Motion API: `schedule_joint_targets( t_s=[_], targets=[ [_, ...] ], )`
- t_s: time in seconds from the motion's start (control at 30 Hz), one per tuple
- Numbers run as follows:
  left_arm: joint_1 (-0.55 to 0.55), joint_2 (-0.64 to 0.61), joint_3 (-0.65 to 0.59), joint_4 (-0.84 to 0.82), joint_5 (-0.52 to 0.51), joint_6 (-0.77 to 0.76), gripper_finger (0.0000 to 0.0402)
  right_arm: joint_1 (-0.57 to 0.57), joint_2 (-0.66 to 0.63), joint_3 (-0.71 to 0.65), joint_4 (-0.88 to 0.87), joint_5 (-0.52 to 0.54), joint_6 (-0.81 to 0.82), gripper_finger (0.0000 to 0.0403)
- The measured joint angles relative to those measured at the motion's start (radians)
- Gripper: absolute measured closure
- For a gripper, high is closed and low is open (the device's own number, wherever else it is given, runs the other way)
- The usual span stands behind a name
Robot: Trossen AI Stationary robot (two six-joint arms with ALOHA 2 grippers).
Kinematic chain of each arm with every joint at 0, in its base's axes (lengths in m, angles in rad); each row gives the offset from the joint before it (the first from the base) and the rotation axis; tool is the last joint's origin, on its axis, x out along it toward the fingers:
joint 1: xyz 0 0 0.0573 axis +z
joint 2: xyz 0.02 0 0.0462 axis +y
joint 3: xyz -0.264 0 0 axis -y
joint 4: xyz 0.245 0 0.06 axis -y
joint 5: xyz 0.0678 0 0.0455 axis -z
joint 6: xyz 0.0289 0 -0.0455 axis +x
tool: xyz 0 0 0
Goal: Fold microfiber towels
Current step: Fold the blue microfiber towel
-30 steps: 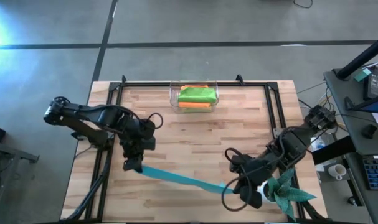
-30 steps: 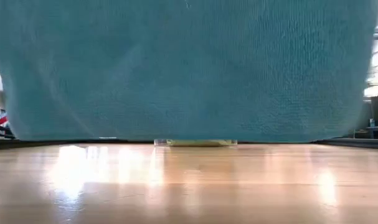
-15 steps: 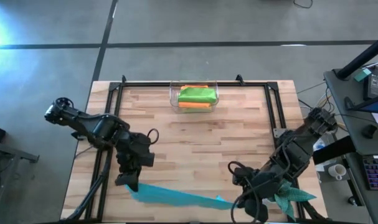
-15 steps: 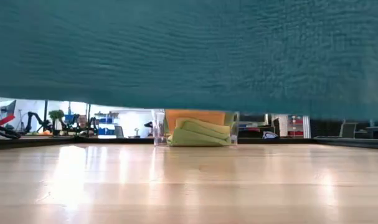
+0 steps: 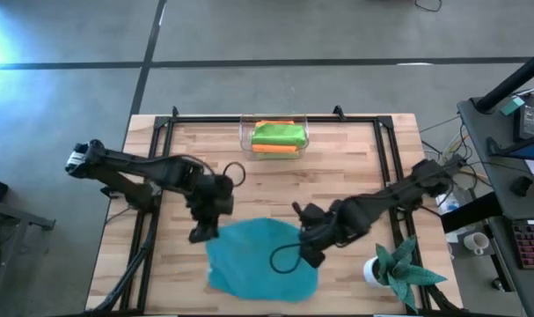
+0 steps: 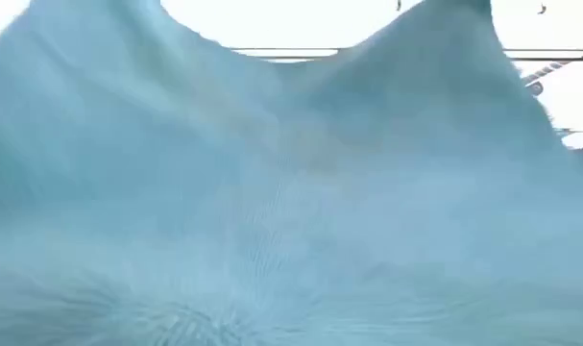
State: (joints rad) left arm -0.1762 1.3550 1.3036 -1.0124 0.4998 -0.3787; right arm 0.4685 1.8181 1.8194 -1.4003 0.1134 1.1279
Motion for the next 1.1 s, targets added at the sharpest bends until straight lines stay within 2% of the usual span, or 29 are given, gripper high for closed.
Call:
schedule_joint_targets(
  t_s=[0.13,0.37,0.47,0.67,0.9,1.03,1.1],
  targets=[
    [0.098,0.0,-0.062,-0.001,-0.103,0.052,0.0401,-0.05,0.074,0.0,-0.002,0.012,-0.058,0.0394],
    [0.215,0.0,-0.198,0.008,-0.288,0.098,0.0401,-0.115,0.157,0.0,-0.012,0.107,-0.179,0.0394],
    [0.244,0.0,-0.238,0.021,-0.351,0.138,0.0402,-0.142,0.172,0.0,-0.03,0.139,-0.225,0.0394],
    [0.276,0.0,-0.286,0.028,-0.555,0.16,0.0402,-0.179,0.179,-0.01,-0.092,0.22,-0.279,0.0394],
    [0.287,0.0,-0.298,0.032,-0.568,0.177,0.0402,-0.208,0.167,-0.032,-0.052,0.256,-0.393,0.0394],
    [0.276,-0.001,-0.298,-0.005,-0.483,0.232,0.0402,-0.189,0.167,-0.066,0.038,0.254,-0.511,0.0394],
    [0.26,-0.004,-0.298,-0.023,-0.472,0.236,0.0402,-0.167,0.167,-0.081,0.073,0.247,-0.537,0.0394]
  ],
)
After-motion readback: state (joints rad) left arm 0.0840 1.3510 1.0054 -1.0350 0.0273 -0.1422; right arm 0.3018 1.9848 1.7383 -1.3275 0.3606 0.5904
